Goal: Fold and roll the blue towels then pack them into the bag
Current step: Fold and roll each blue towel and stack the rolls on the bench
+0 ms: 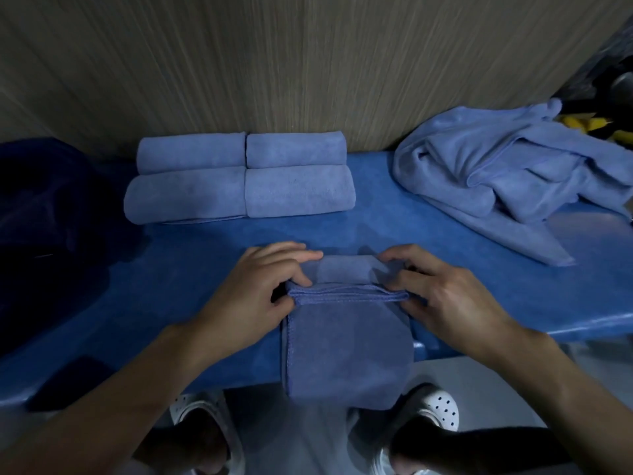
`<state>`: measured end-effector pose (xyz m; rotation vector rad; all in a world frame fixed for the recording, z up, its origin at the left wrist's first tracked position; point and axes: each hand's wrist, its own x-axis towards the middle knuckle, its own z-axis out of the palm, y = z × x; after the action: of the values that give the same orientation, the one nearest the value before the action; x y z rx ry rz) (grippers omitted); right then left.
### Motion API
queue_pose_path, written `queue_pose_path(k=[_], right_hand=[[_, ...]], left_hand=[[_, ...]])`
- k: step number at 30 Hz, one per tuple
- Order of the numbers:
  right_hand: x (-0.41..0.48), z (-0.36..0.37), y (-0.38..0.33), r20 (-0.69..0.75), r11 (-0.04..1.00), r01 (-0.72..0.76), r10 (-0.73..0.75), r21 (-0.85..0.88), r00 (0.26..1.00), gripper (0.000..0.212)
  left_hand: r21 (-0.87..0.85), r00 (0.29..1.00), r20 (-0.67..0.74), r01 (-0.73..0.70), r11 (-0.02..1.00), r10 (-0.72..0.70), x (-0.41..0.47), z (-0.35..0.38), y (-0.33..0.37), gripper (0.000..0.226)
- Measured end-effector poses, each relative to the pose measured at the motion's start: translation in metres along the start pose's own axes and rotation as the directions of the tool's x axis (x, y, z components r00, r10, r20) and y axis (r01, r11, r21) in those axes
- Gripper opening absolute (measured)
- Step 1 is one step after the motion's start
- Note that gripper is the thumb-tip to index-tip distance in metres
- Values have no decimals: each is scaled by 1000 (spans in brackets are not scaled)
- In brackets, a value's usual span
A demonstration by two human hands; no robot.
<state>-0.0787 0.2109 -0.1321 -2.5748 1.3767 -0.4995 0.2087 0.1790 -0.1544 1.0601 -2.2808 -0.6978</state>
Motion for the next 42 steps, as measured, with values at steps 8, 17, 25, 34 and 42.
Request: queue_pose_path(k=[8,17,25,34,42], right_hand=[[-1,-6,-2,74,999,-31,30,13,997,8],[0,3,0,91,958,-202,187,205,978,28],[5,0,3,183,864,-414,375,286,909,71],[15,-9,0,273,855,-454,387,252,881,42],[25,1,5,100,768,-464,472,442,876,38]], left_hand=[[8,996,89,-17,1000,16,-1,-4,-2,36],[46,993,80,88,995,-91,-2,-8,9,25],[182,944,115,285,941,-309,4,-10,8,80],[21,901,208,385,923,-381,14,-17,23,45],[-101,916,56,402,910,-398,21,-18,20,54]])
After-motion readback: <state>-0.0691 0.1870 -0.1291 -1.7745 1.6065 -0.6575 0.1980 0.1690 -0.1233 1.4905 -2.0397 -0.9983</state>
